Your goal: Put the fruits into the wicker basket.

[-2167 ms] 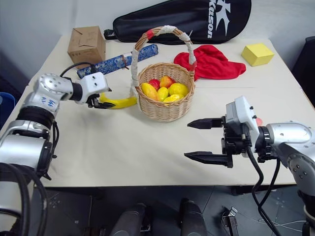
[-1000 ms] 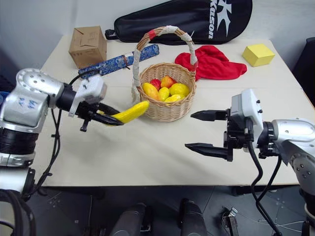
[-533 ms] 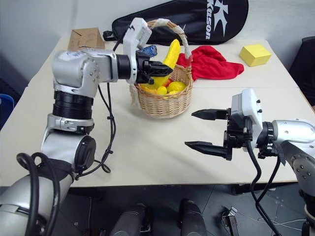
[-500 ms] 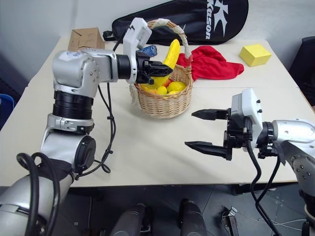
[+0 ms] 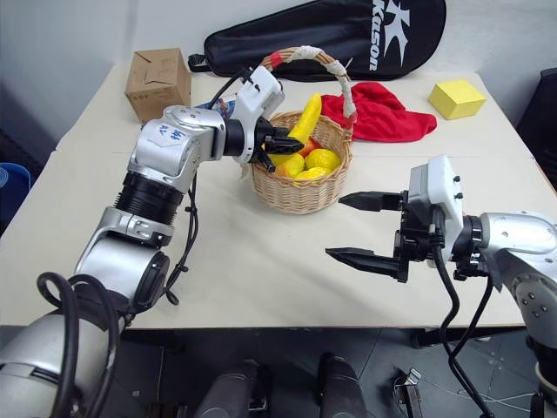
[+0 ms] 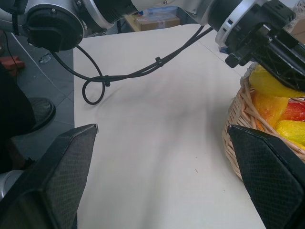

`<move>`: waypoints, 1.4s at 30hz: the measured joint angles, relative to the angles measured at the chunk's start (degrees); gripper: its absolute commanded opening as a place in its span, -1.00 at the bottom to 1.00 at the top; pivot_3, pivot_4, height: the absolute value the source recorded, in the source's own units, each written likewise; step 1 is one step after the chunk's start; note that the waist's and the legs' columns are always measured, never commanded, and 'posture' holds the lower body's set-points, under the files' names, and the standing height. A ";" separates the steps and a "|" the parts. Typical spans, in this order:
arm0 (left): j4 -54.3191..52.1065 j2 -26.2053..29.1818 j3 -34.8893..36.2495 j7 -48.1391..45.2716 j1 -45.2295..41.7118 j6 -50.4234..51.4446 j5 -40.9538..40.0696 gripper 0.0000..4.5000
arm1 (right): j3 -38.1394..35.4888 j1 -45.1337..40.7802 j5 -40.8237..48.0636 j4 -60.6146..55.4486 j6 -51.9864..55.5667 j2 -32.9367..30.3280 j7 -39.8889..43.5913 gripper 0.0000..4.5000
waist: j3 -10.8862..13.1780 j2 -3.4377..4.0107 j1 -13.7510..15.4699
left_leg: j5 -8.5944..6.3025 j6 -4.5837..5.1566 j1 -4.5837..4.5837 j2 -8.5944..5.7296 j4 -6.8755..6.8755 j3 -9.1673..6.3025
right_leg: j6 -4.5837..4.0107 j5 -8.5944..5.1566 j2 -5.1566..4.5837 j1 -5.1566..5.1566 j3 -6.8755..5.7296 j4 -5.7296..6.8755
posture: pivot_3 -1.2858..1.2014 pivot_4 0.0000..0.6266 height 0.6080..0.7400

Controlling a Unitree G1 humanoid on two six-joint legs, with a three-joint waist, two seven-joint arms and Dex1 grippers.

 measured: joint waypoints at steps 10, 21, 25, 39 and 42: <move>-23.36 9.02 8.33 -11.32 6.74 13.28 -14.88 0.68 | -8.13 6.18 -1.57 0.49 0.88 -0.14 -6.53 1.00 | 0.00 0.01 -0.39 | 0.02 0.00 -0.12 0.03 -0.20 0.36 | -0.01 0.00 0.19 -0.40 0.31 0.08 | 0.03 -0.52 1.00; -49.44 27.82 20.26 -27.72 26.85 16.42 -36.88 0.68 | -17.90 15.38 -13.80 8.44 3.32 1.43 -22.31 1.00 | -0.03 0.05 -0.09 | 0.07 -0.03 0.07 0.01 -0.14 0.38 | -0.06 0.00 0.21 -0.28 0.50 0.00 | 0.03 -0.52 1.00; -50.61 27.56 21.42 -23.33 29.65 15.40 -37.78 0.68 | -20.07 17.52 -17.17 12.82 1.64 6.50 -26.76 1.00 | -0.04 0.10 -0.16 | 0.08 -0.03 0.07 0.00 -0.21 0.36 | -0.05 0.01 0.28 -0.23 0.50 0.14 | 0.03 -0.52 1.00; -50.92 25.90 18.74 -15.36 30.48 11.49 -37.83 0.68 | -14.95 9.56 -21.71 28.22 -3.96 13.95 -28.29 1.00 | -0.08 0.19 -1.68 | 0.11 -0.11 0.37 0.12 -0.54 0.53 | -0.08 0.01 0.54 -0.14 0.70 0.04 | 0.03 -0.52 1.00; -50.45 25.90 18.27 -14.72 29.44 11.10 -37.85 0.68 | -11.95 5.56 -24.48 33.05 -6.58 15.23 -29.05 1.00 | -0.08 0.19 -1.78 | 0.14 -0.13 0.38 0.11 -0.66 0.55 | -0.08 0.01 0.55 -0.15 0.69 -0.04 | 0.03 -0.52 1.00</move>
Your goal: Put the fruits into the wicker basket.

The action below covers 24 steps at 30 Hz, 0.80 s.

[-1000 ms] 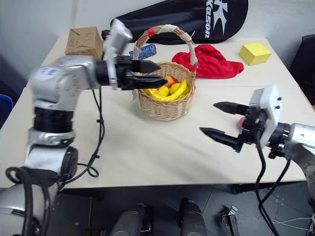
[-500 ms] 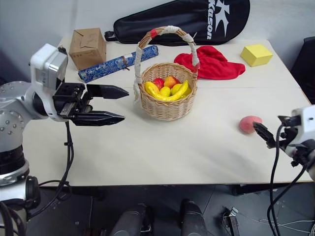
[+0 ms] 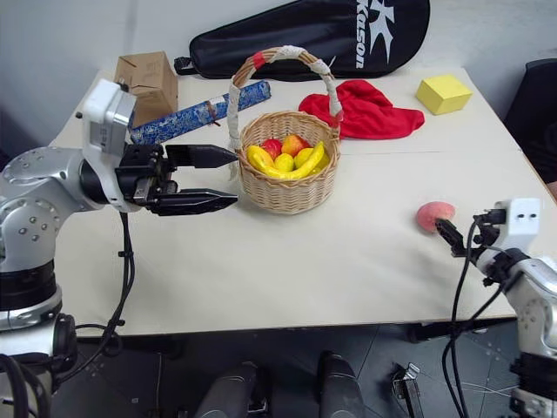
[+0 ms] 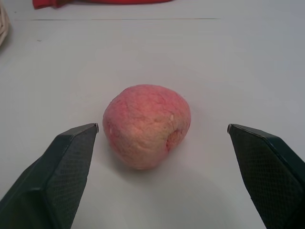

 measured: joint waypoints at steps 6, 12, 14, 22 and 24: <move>0.45 -0.05 -0.83 1.08 -1.82 -0.05 -0.48 0.68 | 3.84 -8.30 -3.93 10.45 -5.29 3.89 -1.72 1.00 | 0.00 0.01 -0.10 | 0.07 -0.08 0.11 0.00 -0.14 0.06 | -0.02 -0.01 0.01 0.01 0.04 0.01 | 0.03 -0.52 1.00; 0.61 0.16 -0.90 2.03 -1.83 -0.21 -0.48 0.70 | 5.91 -12.53 -5.38 18.69 -7.99 6.27 -1.30 0.92 | 0.00 0.02 -0.14 | 0.08 -0.08 0.12 0.01 -0.15 0.08 | -0.03 -0.01 0.02 0.00 0.06 0.01 | 0.03 -0.52 1.00; 0.62 0.18 -0.90 2.38 -1.83 -0.39 -0.47 0.71 | 5.90 -13.94 -5.56 21.28 -9.74 6.57 -1.24 0.71 | 0.01 0.03 -0.18 | 0.08 -0.09 0.12 0.02 -0.15 0.09 | -0.03 -0.01 0.02 0.00 0.06 0.01 | 0.03 -0.52 1.00; 0.67 0.54 -0.88 3.39 -1.82 -0.72 -0.44 0.71 | 5.82 -13.13 -3.57 18.59 -12.21 7.24 3.81 0.03 | 0.01 0.03 -0.12 | 0.08 -0.10 0.12 0.03 -0.17 0.08 | -0.03 -0.02 0.02 -0.01 0.06 0.00 | 0.03 -0.52 1.00; 0.80 1.47 -0.60 3.80 -1.45 -0.74 -0.41 0.71 | 5.99 -9.58 -0.57 11.03 -10.56 7.25 7.44 0.03 | 0.01 0.04 -0.12 | 0.08 -0.12 0.12 0.05 -0.21 0.07 | -0.03 -0.02 0.04 -0.02 0.06 0.00 | 0.03 -0.52 1.00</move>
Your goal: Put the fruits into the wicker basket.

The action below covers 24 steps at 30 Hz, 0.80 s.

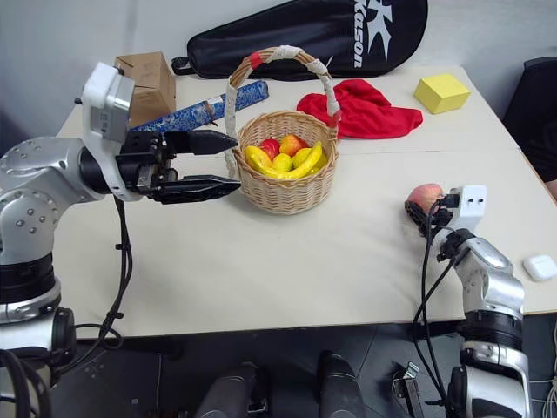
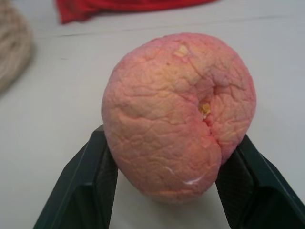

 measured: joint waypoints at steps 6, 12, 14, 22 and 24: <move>1.87 2.92 4.40 2.20 4.12 0.11 -0.12 0.71 | 7.38 0.53 9.41 -24.31 11.82 0.19 5.18 0.03 | 0.01 0.02 -1.30 | -0.02 -0.05 0.23 0.07 -0.01 0.13 | -0.04 -0.02 -0.01 0.04 0.08 0.14 | 0.03 -0.52 1.00; 1.95 3.83 6.60 3.96 4.48 0.05 -0.62 0.71 | 17.83 -17.69 6.86 -24.56 17.67 11.11 -4.61 0.03 | 0.00 0.01 -1.20 | -0.11 -0.33 0.21 0.19 -0.12 0.15 | -0.57 -0.29 0.00 -0.28 -0.03 0.45 | 0.03 -0.52 1.00; 1.91 3.88 6.51 4.16 4.57 0.00 -0.61 0.71 | 20.81 -21.97 4.36 -20.63 17.39 14.23 -6.69 0.03 | 0.00 0.00 -1.07 | -0.11 -0.36 0.04 0.19 -0.12 0.15 | -0.65 -0.34 -0.01 -0.43 -0.13 0.52 | 0.03 -0.52 1.00; 1.41 3.82 6.60 5.53 5.04 -0.73 -0.63 0.71 | 24.16 -27.93 -4.16 -6.47 15.38 20.51 -11.74 0.63 | 0.00 0.00 -1.45 | -0.10 -0.35 -0.01 0.23 -0.12 0.22 | -0.65 -0.35 0.04 -0.45 -0.21 0.49 | 0.03 -0.52 1.00; 0.95 3.82 6.70 5.78 6.09 -1.00 -0.64 0.71 | 23.07 -27.84 -3.08 -8.45 15.33 20.52 -10.99 0.63 | 0.00 0.00 -1.53 | -0.10 -0.37 -0.01 0.26 -0.12 0.22 | -0.65 -0.35 0.08 -0.46 -0.20 0.49 | 0.03 -0.52 1.00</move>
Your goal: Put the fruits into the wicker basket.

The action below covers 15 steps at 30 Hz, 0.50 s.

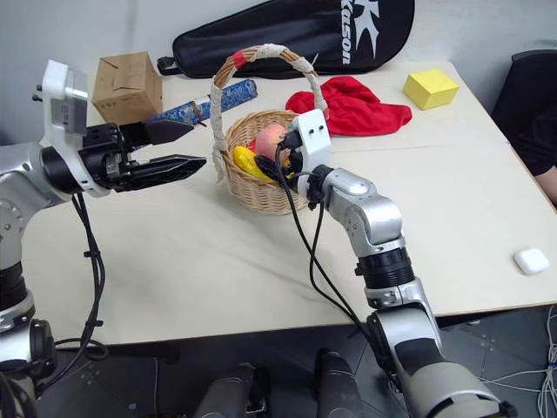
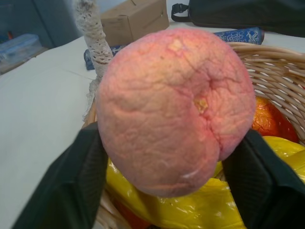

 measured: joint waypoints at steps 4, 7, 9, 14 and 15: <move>-0.87 -0.09 0.26 0.73 0.67 -0.10 -0.26 0.71 | -4.18 1.98 6.20 -11.59 3.29 -4.21 3.91 0.63 | 0.00 0.00 0.28 | -0.01 -0.01 -0.02 0.00 0.00 -0.04 | 0.00 0.00 -0.01 0.01 -0.02 -0.02 | 0.03 -0.52 1.00; -1.05 -0.08 0.39 0.88 0.67 -0.21 -0.34 0.71 | -8.50 3.38 10.27 -16.57 7.06 -8.39 4.82 0.63 | 0.00 -0.01 0.20 | -0.01 0.03 0.00 -0.02 0.04 0.00 | 0.04 0.02 -0.05 0.03 0.01 -0.02 | 0.03 -0.52 1.00; -1.04 -0.08 0.40 0.96 0.67 -0.24 -0.35 0.71 | -10.22 4.16 10.84 -17.51 8.22 -10.54 4.76 0.63 | 0.00 -0.01 0.18 | 0.00 0.02 0.03 -0.01 0.04 0.01 | 0.03 0.02 -0.03 0.03 0.01 0.04 | 0.03 -0.52 1.00; -0.97 -0.16 0.32 1.11 0.49 -0.30 -0.42 0.71 | -9.71 4.28 7.11 -14.01 5.67 -11.34 3.07 0.63 | 0.00 -0.01 -0.10 | 0.02 -0.10 0.28 0.07 -0.18 0.20 | -0.06 -0.04 0.05 0.02 0.11 0.10 | 0.03 -0.52 1.00; -0.91 -0.17 0.29 1.14 0.34 -0.32 -0.42 0.71 | -9.64 3.57 5.61 -10.83 4.13 -10.63 2.14 0.63 | 0.00 -0.01 -0.10 | 0.02 -0.10 0.29 0.07 -0.18 0.23 | -0.07 -0.04 0.05 0.02 0.11 0.11 | 0.03 -0.52 1.00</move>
